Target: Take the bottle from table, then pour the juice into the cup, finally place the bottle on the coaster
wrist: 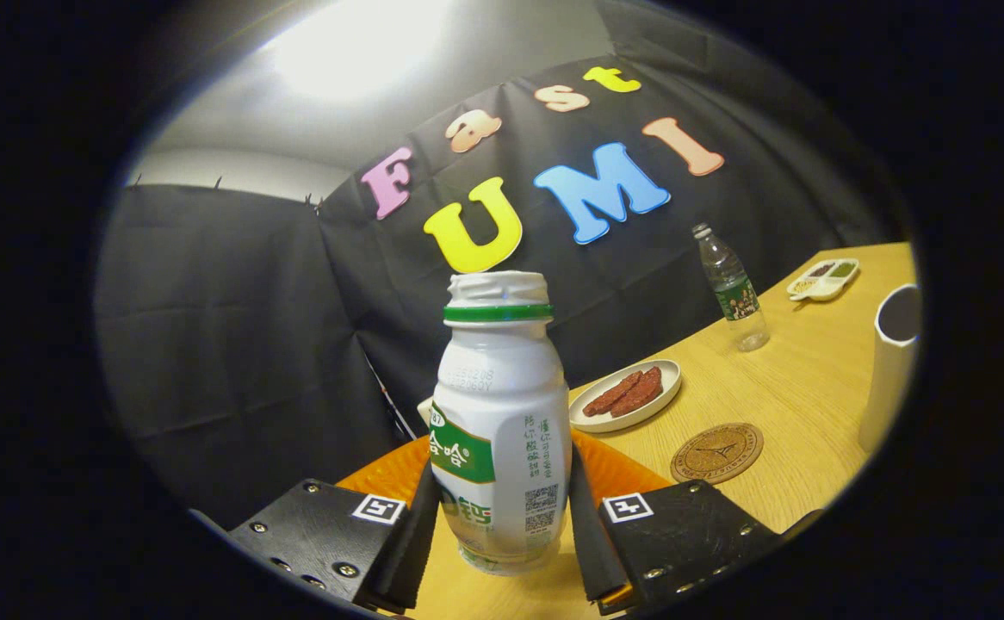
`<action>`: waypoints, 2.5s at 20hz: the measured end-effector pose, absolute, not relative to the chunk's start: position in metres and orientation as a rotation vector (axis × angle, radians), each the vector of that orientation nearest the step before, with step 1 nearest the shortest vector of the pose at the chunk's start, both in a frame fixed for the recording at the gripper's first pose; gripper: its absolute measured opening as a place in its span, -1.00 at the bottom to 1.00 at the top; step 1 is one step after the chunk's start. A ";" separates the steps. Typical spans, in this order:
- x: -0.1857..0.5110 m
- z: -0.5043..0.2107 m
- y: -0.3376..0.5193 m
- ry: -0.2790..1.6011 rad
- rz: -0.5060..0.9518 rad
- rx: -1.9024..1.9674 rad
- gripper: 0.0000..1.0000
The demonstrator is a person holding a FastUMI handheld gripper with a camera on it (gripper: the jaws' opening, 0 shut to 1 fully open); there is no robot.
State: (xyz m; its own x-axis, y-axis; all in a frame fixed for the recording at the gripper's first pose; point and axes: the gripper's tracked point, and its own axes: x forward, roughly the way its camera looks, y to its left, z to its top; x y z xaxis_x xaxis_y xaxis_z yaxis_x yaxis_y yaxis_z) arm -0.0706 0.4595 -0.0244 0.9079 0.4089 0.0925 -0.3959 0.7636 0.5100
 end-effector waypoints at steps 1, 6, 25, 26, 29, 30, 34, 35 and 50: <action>-0.067 -0.019 0.453 0.014 0.432 0.600 0.37; -0.058 -0.006 0.422 -0.025 0.383 0.812 0.37; -0.057 -0.001 0.327 -0.141 0.169 1.306 0.35; -0.059 0.001 0.324 -0.147 0.158 1.327 0.35; -0.060 -0.006 0.317 -0.141 0.122 1.357 0.34; -0.062 -0.006 0.316 -0.147 0.113 1.375 0.34; -0.062 -0.007 0.312 -0.152 0.102 1.438 0.35; -0.061 -0.007 0.312 -0.155 0.098 1.456 0.35; -0.060 -0.010 0.311 -0.143 0.071 1.614 0.35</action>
